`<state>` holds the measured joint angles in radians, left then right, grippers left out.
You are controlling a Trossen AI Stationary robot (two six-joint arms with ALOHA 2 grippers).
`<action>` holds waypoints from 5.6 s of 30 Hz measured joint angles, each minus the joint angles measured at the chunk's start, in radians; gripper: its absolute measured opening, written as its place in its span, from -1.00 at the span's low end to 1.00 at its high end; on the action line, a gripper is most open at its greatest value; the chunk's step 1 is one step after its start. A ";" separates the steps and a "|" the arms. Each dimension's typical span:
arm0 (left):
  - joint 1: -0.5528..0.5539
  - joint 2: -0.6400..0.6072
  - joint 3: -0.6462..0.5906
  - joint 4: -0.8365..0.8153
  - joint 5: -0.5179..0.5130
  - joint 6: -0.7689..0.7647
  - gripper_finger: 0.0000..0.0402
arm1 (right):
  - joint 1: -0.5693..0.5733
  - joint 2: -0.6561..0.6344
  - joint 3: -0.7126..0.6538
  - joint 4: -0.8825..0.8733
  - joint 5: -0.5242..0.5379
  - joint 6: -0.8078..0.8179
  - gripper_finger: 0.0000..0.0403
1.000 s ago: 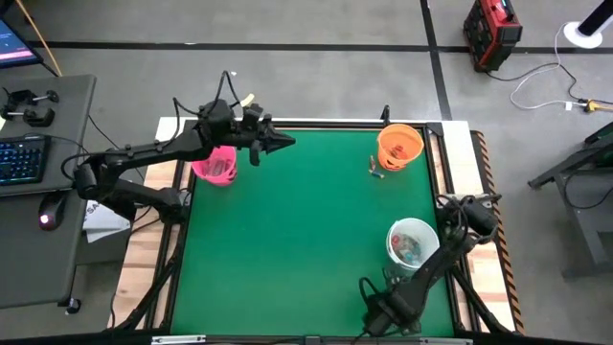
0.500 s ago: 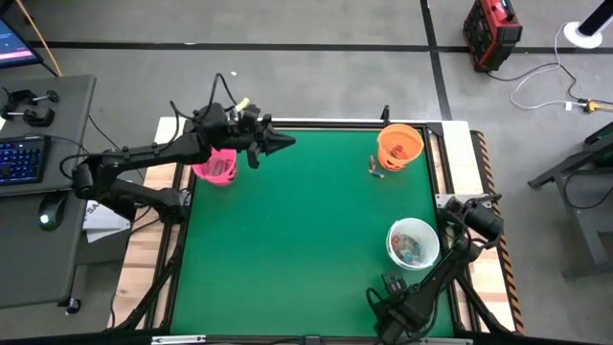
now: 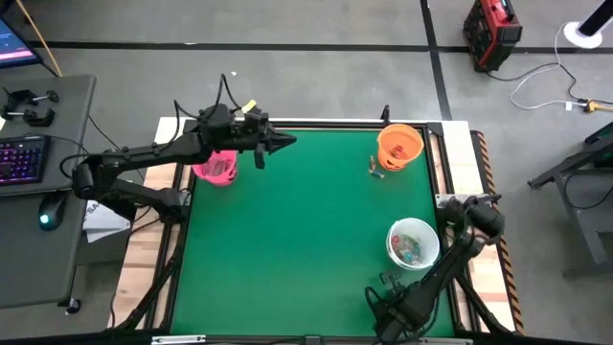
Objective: Sort candy by brand, put in halloween buckets
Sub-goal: Put the green candy into the orange bucket, then put the blue candy into the orange bucket
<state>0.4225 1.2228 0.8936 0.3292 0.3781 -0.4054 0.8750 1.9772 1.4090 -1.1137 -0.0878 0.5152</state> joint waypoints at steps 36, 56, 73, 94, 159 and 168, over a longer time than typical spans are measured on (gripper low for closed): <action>-0.110 0.001 0.000 -0.439 -0.131 0.051 -1.00 | -1.500 -0.826 -0.441 0.146 0.505 0.315 -0.54; -0.109 0.001 0.000 -0.448 -0.163 0.051 -1.00 | -1.372 -0.811 -0.307 0.266 0.113 0.146 0.26; -0.109 0.001 0.000 -0.447 -0.179 0.060 -1.00 | -1.176 -0.299 -0.309 0.125 0.297 0.184 0.26; -0.108 0.001 0.000 -0.454 -0.180 0.103 -1.00 | -1.242 -0.197 -0.311 0.241 0.376 0.490 0.26; -0.108 0.001 -0.001 -0.497 -0.179 0.148 -1.00 | -1.178 -0.324 -0.545 0.463 0.558 0.950 0.26; -0.108 0.001 -0.001 -0.497 -0.179 0.148 -1.00 | -1.176 -0.230 -0.487 0.406 0.584 0.980 0.26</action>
<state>0.3145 1.2240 0.8928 -0.1680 0.1993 -0.2577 -0.3011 1.7469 0.9217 -0.7077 0.4962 1.4948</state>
